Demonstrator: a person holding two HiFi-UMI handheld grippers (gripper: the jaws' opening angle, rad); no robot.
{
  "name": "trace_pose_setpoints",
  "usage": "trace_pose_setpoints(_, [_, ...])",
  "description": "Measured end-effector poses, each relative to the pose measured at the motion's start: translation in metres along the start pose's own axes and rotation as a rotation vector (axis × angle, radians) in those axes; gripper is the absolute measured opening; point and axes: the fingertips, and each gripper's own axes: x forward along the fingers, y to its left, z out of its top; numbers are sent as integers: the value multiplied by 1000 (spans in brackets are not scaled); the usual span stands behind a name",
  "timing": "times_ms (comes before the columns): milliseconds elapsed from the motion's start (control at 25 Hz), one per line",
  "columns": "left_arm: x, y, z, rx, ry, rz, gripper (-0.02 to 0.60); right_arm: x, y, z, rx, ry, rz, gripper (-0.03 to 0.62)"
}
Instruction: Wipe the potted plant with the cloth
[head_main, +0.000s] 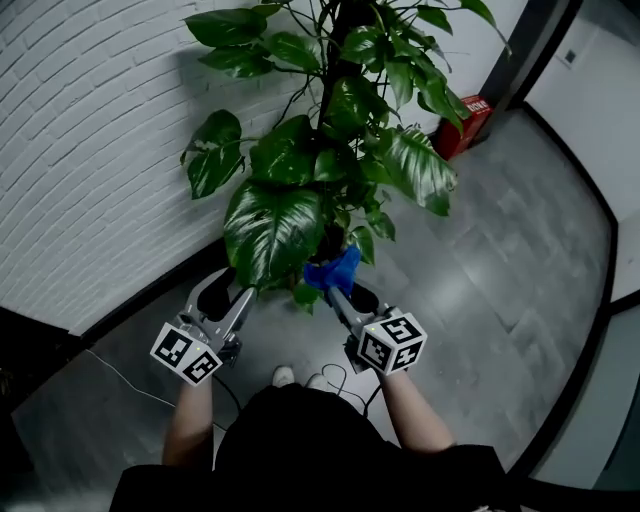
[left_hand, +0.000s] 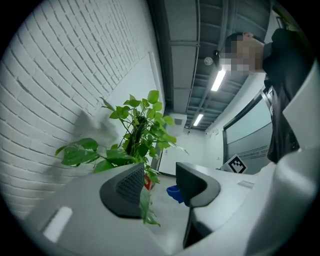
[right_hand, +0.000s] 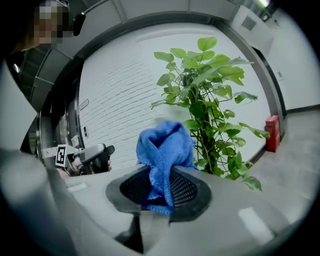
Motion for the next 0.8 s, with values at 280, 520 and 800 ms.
trace_pose_setpoints(280, [29,-2,-6,-87,-50,-56,175,-21,-4,4,-18,1,-34,104])
trace_pose_setpoints(520, [61,-26,-19,16,0,-23,175,-20,-32,19,-57,-17,76,104])
trace_pose_setpoints(800, [135,-82,-44,74,-12,158,173,-60,-109,16,-103,18,297,104])
